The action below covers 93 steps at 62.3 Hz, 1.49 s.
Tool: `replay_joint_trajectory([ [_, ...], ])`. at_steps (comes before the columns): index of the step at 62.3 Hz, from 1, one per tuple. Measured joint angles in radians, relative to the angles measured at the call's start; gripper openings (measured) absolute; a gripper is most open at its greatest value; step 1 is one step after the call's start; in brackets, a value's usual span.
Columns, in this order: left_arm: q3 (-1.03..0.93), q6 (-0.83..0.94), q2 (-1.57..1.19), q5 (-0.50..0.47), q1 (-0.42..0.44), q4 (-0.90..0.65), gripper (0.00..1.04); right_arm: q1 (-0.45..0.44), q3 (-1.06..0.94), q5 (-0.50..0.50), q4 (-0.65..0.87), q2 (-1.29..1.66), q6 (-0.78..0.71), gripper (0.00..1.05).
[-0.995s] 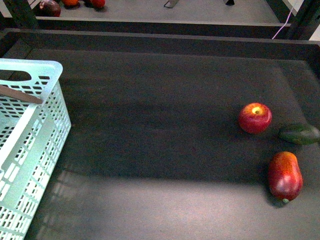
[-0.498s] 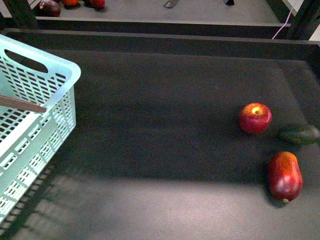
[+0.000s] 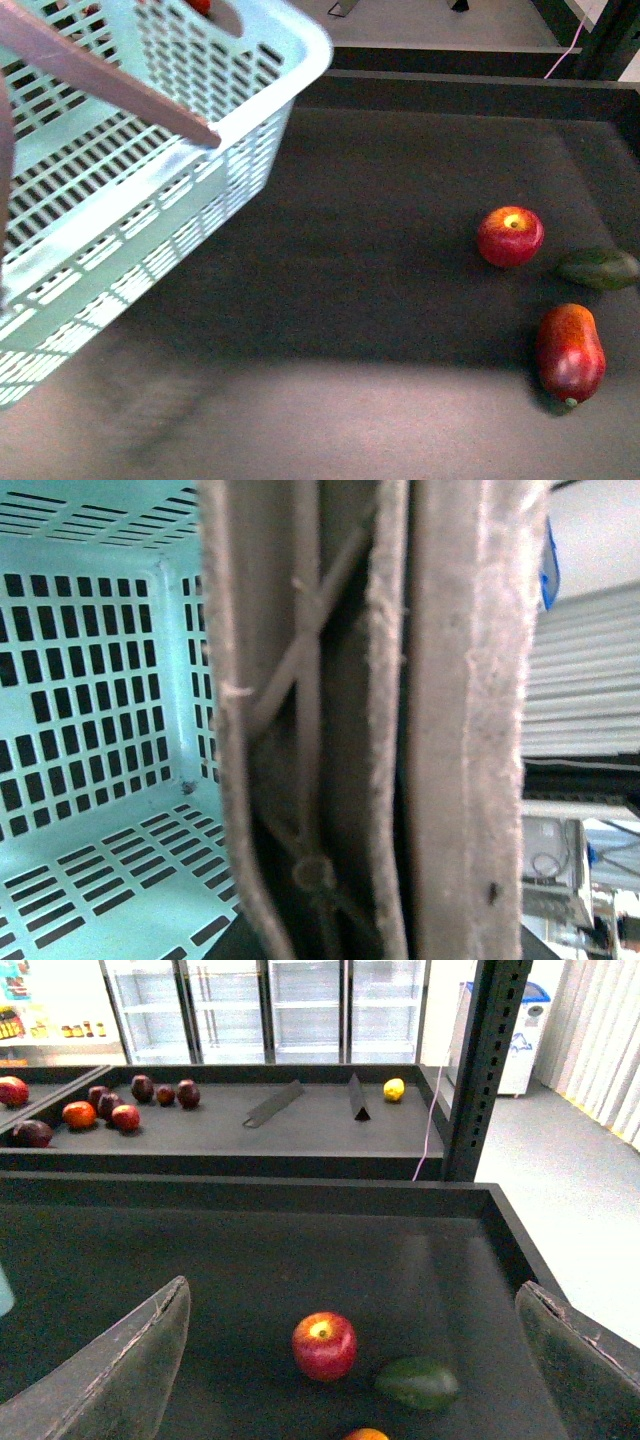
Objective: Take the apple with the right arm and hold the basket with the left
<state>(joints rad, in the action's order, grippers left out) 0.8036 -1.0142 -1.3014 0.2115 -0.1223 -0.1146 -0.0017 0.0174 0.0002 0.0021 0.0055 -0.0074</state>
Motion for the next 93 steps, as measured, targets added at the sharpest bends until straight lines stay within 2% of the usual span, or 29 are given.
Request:
replay_joint_trajectory([
  [15,0.076,0.009,-0.027,0.01,-0.234,0.033,0.15,0.0,0.0,0.0,0.0,0.0,0.0,0.96],
  [28,0.076,0.071,-0.042,0.066,-0.346,0.024,0.15,0.0,0.0,0.0,0.0,0.0,0.0,0.96],
  [38,0.076,0.097,-0.042,0.069,-0.368,0.022,0.15,0.0,0.0,0.0,0.0,0.0,0.0,0.96],
  [78,0.076,0.106,-0.042,0.062,-0.369,0.021,0.15,0.0,0.0,0.004,-0.002,0.001,0.0,0.96],
  [82,0.076,0.108,-0.042,0.062,-0.368,0.021,0.15,0.007,0.043,0.07,-0.124,0.064,-0.029,0.96],
  [87,0.076,0.107,-0.042,0.061,-0.368,0.021,0.15,-0.044,0.067,0.055,-0.147,0.188,-0.068,0.96],
  [93,0.076,0.112,-0.042,0.061,-0.369,0.021,0.15,-0.148,0.072,-0.009,-0.006,0.378,-0.12,0.96],
])
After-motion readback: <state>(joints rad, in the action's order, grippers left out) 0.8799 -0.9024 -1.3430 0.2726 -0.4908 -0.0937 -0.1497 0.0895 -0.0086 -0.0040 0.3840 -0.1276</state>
